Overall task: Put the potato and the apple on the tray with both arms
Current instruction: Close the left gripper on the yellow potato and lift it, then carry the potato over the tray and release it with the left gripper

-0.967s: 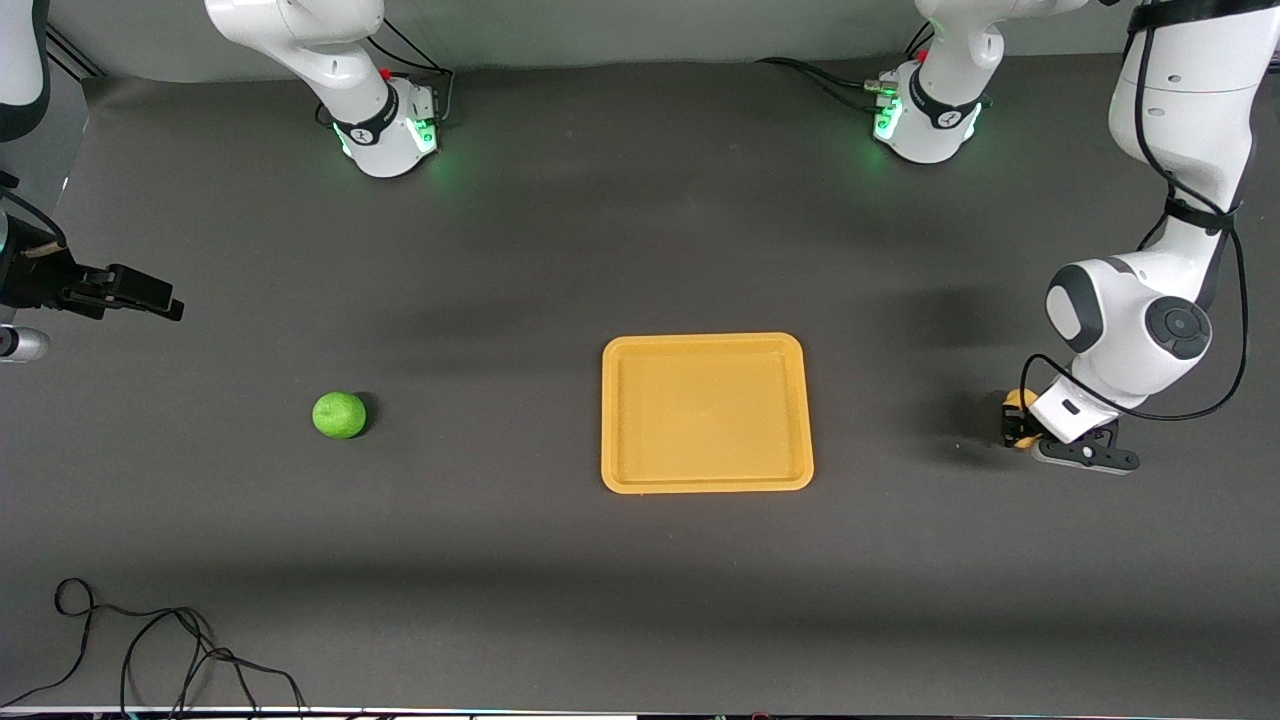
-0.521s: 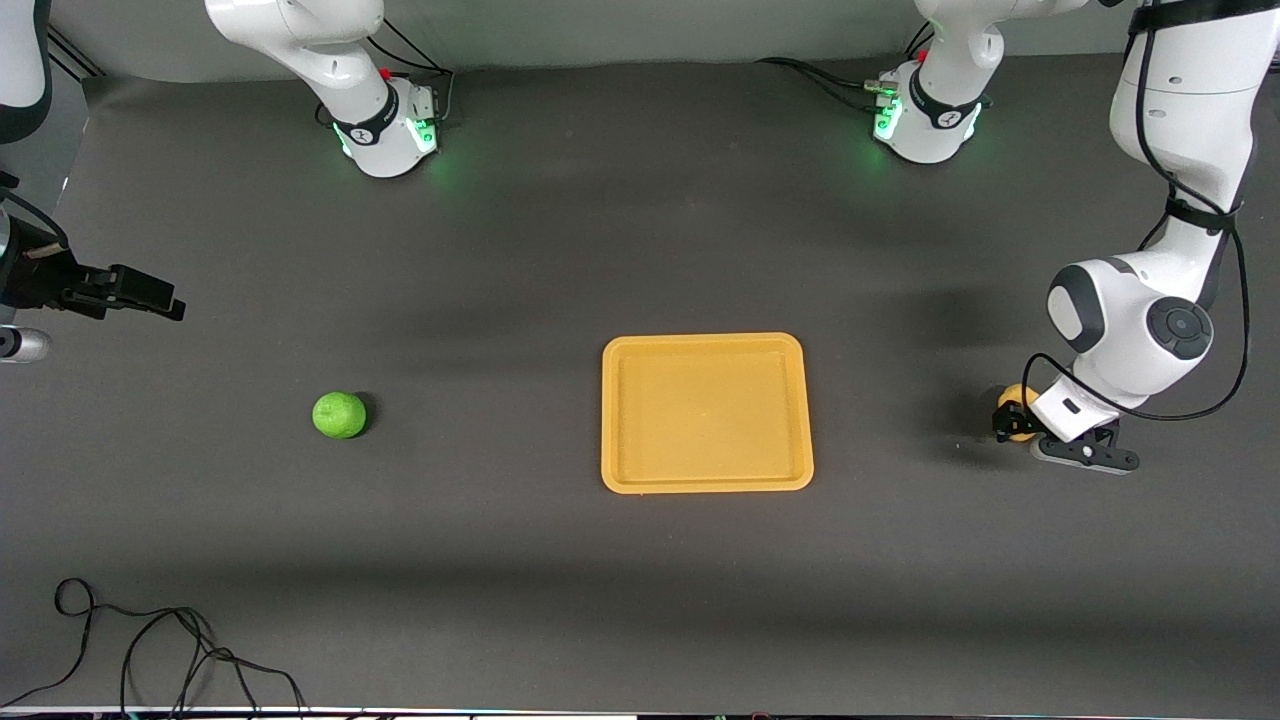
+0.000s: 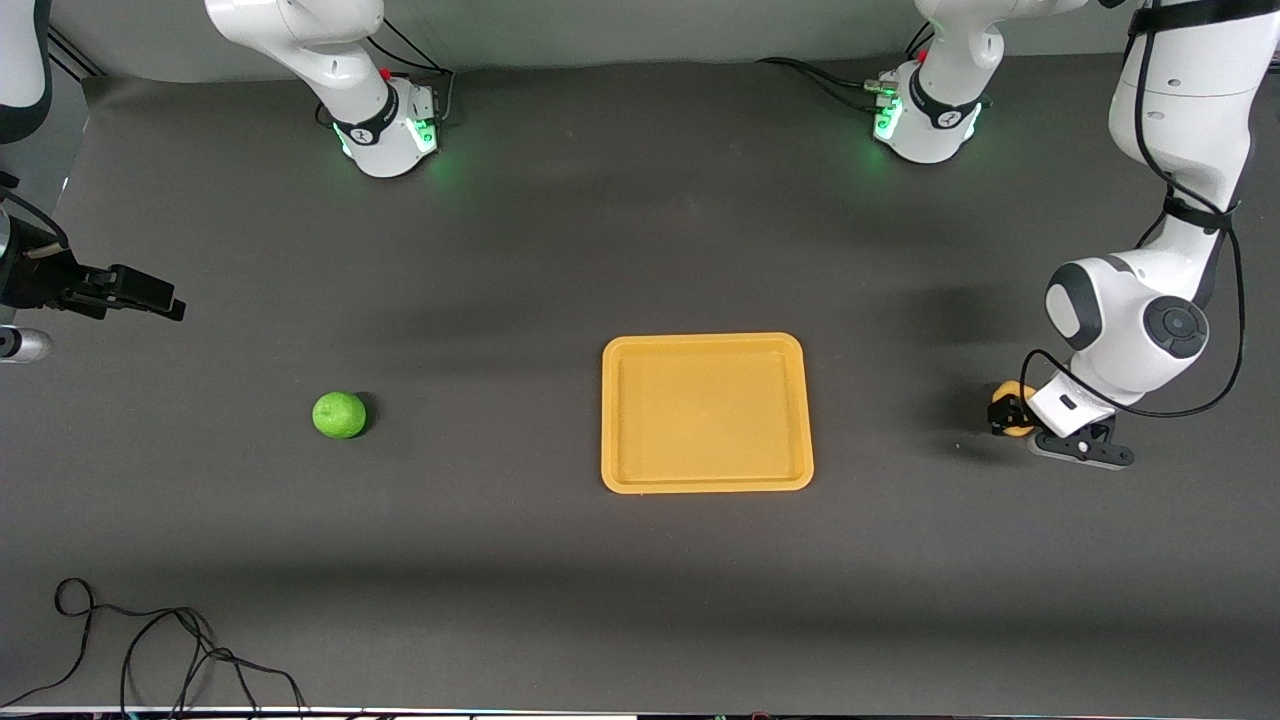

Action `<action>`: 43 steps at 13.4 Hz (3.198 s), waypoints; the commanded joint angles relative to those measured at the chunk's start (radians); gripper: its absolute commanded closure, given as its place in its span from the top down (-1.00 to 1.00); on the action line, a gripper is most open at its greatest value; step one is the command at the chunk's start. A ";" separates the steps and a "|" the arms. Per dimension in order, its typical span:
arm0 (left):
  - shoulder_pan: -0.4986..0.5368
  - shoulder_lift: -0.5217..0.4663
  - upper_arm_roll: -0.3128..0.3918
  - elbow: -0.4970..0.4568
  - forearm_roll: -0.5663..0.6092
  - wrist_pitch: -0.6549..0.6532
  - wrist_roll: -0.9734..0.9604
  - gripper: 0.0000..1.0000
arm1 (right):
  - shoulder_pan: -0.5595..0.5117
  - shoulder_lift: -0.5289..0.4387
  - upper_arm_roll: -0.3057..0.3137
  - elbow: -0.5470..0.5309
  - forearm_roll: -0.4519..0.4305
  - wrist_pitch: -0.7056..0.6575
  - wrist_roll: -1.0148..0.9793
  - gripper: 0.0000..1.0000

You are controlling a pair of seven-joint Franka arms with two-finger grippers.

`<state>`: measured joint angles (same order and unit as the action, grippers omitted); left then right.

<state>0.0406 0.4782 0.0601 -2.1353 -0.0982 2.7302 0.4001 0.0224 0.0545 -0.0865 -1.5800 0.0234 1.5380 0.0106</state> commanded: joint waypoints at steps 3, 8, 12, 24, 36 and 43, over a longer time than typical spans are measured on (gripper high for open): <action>-0.002 -0.018 0.000 -0.097 -0.021 0.111 0.033 0.86 | 0.005 -0.008 -0.006 -0.005 -0.005 -0.001 -0.021 1.00; -0.016 -0.041 0.000 -0.088 -0.021 0.082 0.019 -0.27 | 0.005 -0.008 -0.006 -0.006 -0.006 -0.001 -0.021 1.00; -0.019 -0.098 -0.084 -0.039 -0.026 -0.064 -0.130 -0.36 | 0.005 -0.008 -0.007 -0.006 -0.006 -0.001 -0.021 1.00; -0.511 -0.014 -0.102 0.061 -0.003 -0.073 -0.960 -0.35 | 0.005 -0.010 -0.009 -0.008 -0.005 -0.001 -0.023 1.00; -0.594 0.128 -0.105 0.216 0.212 -0.076 -1.308 -0.34 | 0.005 -0.012 -0.013 -0.014 -0.005 -0.001 -0.023 1.00; -0.597 0.137 -0.102 0.231 0.224 -0.081 -1.314 0.92 | 0.005 -0.010 -0.013 -0.014 -0.005 -0.001 -0.023 1.00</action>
<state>-0.5392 0.6100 -0.0593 -1.9359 0.1007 2.6666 -0.8842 0.0218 0.0545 -0.0931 -1.5839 0.0233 1.5380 0.0106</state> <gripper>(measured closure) 0.035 0.000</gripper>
